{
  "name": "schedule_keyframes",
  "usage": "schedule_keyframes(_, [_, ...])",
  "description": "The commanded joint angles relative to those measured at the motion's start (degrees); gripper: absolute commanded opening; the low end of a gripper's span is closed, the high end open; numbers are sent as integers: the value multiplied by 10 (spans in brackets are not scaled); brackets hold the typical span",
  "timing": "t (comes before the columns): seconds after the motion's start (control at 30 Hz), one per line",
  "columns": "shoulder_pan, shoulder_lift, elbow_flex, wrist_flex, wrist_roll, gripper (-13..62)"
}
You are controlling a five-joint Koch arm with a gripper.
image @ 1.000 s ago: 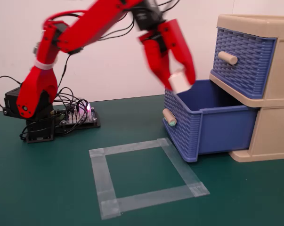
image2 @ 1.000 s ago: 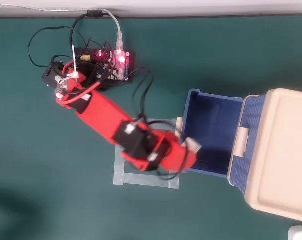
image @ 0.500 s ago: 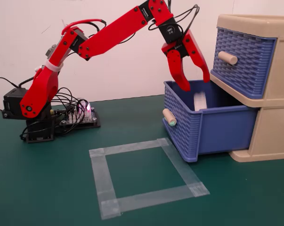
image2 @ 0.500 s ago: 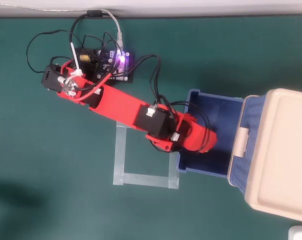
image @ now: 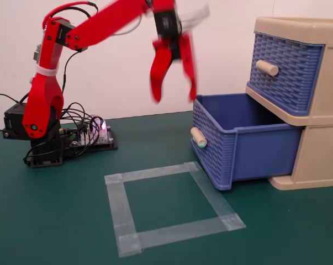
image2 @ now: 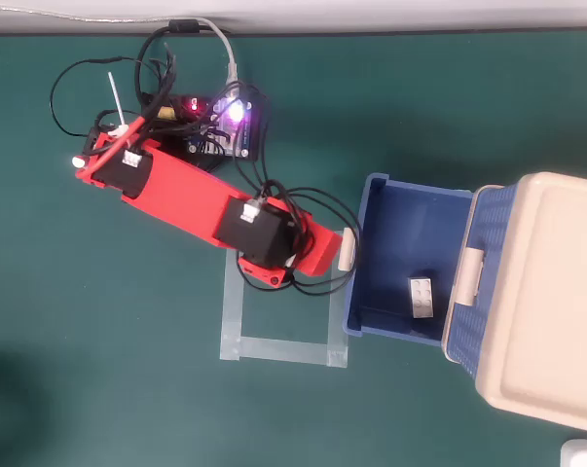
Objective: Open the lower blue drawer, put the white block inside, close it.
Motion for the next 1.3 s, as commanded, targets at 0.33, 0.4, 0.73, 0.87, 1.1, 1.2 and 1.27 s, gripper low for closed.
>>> schedule_keyframes(0.33, [-16, -165, -94, -208, -24, 337])
schedule_keyframes(0.4, [-27, -200, -136, -267, -24, 337])
schedule_keyframes(0.73, [-62, -329, -295, -378, -36, 338])
schedule_keyframes(0.87, [-59, -207, -299, -153, -33, 336])
schedule_keyframes(1.1, [94, 48, -128, 46, -136, 336])
schedule_keyframes(1.2, [228, 169, 98, 41, -304, 335])
schedule_keyframes(1.27, [336, 247, 268, 33, -444, 335])
